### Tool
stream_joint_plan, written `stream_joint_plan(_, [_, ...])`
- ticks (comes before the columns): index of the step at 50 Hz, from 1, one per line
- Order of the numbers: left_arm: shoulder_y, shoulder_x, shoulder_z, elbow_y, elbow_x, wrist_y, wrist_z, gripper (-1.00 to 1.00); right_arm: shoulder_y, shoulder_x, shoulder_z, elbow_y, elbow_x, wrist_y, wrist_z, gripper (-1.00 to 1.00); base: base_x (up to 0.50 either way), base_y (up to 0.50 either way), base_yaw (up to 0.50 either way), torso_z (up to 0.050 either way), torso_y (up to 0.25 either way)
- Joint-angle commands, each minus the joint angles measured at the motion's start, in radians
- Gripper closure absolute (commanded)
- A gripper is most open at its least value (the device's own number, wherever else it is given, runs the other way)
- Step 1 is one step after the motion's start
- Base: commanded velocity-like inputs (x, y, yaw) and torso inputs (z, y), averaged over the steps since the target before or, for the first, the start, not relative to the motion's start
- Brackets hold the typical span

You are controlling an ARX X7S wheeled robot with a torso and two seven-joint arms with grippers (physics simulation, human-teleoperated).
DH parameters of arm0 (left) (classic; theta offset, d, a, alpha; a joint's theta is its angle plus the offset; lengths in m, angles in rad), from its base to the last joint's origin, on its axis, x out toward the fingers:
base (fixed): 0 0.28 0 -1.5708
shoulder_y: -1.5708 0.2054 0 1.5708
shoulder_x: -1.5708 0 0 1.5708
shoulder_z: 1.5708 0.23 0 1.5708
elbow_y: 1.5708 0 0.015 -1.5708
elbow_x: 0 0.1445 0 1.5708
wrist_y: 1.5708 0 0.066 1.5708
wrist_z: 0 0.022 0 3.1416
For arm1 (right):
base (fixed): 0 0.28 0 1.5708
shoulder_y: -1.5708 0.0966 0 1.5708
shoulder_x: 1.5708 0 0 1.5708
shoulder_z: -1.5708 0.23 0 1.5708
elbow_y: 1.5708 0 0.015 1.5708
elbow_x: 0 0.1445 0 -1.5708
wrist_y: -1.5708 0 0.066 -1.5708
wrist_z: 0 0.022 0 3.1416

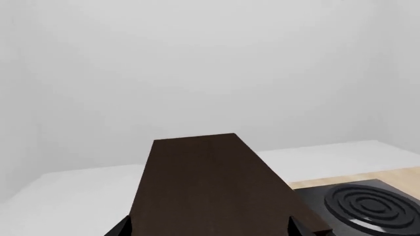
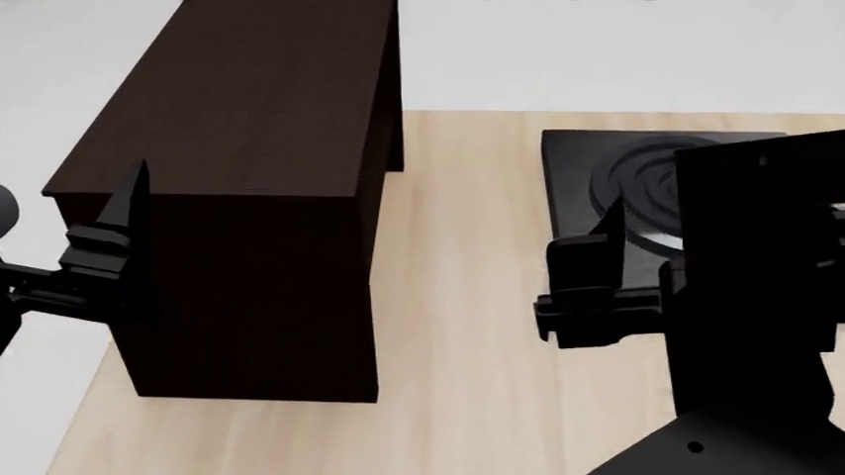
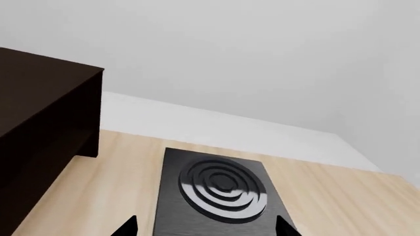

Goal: Put the frying pan under the cabinet shelf.

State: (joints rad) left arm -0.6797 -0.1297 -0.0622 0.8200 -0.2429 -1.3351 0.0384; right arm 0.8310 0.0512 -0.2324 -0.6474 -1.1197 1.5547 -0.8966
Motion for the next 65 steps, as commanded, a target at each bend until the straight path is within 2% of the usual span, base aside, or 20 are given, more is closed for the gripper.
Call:
stream_joint_plan(1, [-0.108, -0.018, -0.015, 0.011, -0.003, -0.091, -0.026, -1.00, 0.062, -0.012, 0.016, 0.097, -0.330, -0.010, -0.295, -1.00, 0.50, 0.00, 0.00, 0.000, 0.000])
stream_joint_plan(6, [-0.255, -0.035, 0.011, -0.065, 0.008, -0.161, -0.050, -1.00, 0.081, -0.004, 0.039, 0.146, -0.375, -0.015, -0.346, -1.00, 0.50, 0.00, 0.00, 0.000, 0.003])
stream_joint_plan(10, [-0.338, -0.053, -0.015, -0.064, -0.044, -0.235, -0.070, -1.00, 0.113, 0.022, 0.079, 0.186, -0.548, -0.030, -0.533, -1.00, 0.50, 0.00, 0.00, 0.000, 0.000])
stream_joint_plan(17, [-0.399, -0.136, -0.070, -0.105, -0.440, -0.234, -0.360, -1.00, 0.152, 0.018, 0.155, 0.199, -0.698, -0.107, -0.665, -1.00, 0.50, -0.03, 0.00, 0.000, 0.000])
stream_joint_plan(21, [-0.418, -0.161, -0.072, -0.118, -0.542, -0.230, -0.439, -1.00, 0.165, -0.008, 0.226, 0.190, -0.736, -0.195, -0.670, -1.00, 0.50, -0.09, 0.00, 0.000, 0.003])
stream_joint_plan(22, [-0.415, -0.163, -0.071, -0.120, -0.554, -0.228, -0.448, -1.00, 0.163, -0.049, 0.316, 0.155, -0.738, -0.233, -0.673, -1.00, 0.22, 0.00, 0.00, 0.000, 0.000])
stream_joint_plan(29, [-0.389, -0.170, -0.038, -0.132, -0.554, -0.179, -0.453, -1.00, -0.204, -0.051, 0.951, -0.195, -0.488, -0.512, -0.674, -1.00, 0.00, 0.00, 0.00, 0.000, 0.000])
stream_joint_plan(30, [-0.386, -0.170, -0.037, -0.133, -0.556, -0.174, -0.454, -1.00, -0.354, 0.099, 0.819, -0.237, -0.389, -0.362, -0.674, -1.00, 0.00, 0.00, 0.00, 0.000, 0.000])
stream_joint_plan(32, [-0.389, -0.167, -0.039, -0.130, -0.565, -0.177, -0.458, -1.00, -0.654, 0.341, 1.052, -0.302, -0.212, -0.062, -0.674, -1.00, 0.00, 0.00, 0.00, 0.000, 0.000])
stream_joint_plan(35, [-0.397, -0.161, -0.048, -0.125, -0.579, -0.189, -0.469, -1.00, -0.973, 0.343, 1.474, -0.333, 0.062, 0.016, -0.674, -1.00, 0.00, 0.00, 0.00, 0.000, 0.000])
stream_joint_plan(37, [-0.388, -0.151, -0.046, -0.109, -0.588, -0.200, -0.486, -1.00, -1.059, 0.365, 1.616, -0.302, 0.154, 0.016, -0.674, -1.00, 0.00, 0.00, 0.00, 0.000, 0.000])
stream_joint_plan(41, [-0.391, -0.143, -0.041, -0.097, -0.605, -0.213, -0.515, -1.00, -1.180, 0.412, 1.752, -0.239, 0.246, 0.016, -0.674, -1.00, 0.00, 0.00, 0.00, 0.000, 0.000])
stream_joint_plan(44, [-0.392, -0.136, -0.011, -0.106, -0.600, -0.196, -0.537, -1.00, -1.200, 0.453, 1.757, -0.174, 0.236, 0.016, -0.674, -1.00, 0.00, 0.00, 0.00, 0.000, 0.000])
stream_joint_plan(51, [-0.388, -0.176, 0.124, -0.209, -0.486, -0.041, -0.532, -1.00, -0.960, 0.615, 1.440, 0.043, -0.007, 0.016, -0.674, -1.00, 0.00, 0.00, 0.00, 0.000, 0.000])
stream_joint_plan(55, [-0.395, -0.184, 0.171, -0.259, -0.440, 0.008, -0.536, -1.00, -0.649, 0.658, 1.092, 0.187, -0.174, 0.016, -0.674, -1.00, 0.00, 0.00, 0.00, 0.000, 0.000])
stream_joint_plan(56, [-0.392, -0.188, 0.182, -0.270, -0.430, 0.021, -0.533, -1.00, -0.589, 0.654, 1.033, 0.209, -0.205, 0.016, -0.674, -1.00, 0.00, 0.00, 0.00, 0.000, 0.000])
stream_joint_plan(57, [-0.389, -0.198, 0.197, -0.288, -0.416, 0.044, -0.525, -1.00, -0.439, 0.629, 0.883, 0.274, -0.285, 0.015, -0.674, -1.00, 0.00, 0.00, 0.00, 0.000, 0.000])
stream_joint_plan(59, [-0.376, -0.213, 0.209, -0.314, -0.399, 0.079, -0.511, -1.00, -0.296, 0.603, 0.773, 0.328, -0.351, 0.012, -0.673, -1.00, 0.00, 0.00, 0.00, 0.000, 0.000])
stream_joint_plan(62, [-0.365, -0.217, 0.231, -0.336, -0.381, 0.108, -0.505, -1.00, -0.314, 0.588, 0.838, 0.343, -0.318, -0.015, -0.639, -1.00, 0.00, 0.00, 0.00, 0.000, 0.000])
stream_joint_plan(65, [-0.397, -0.199, 0.254, -0.376, -0.351, 0.114, -0.529, -1.00, -0.302, 0.520, 0.989, 0.440, -0.102, -0.182, -0.399, -1.00, 0.00, 0.00, 0.00, 0.000, 0.000])
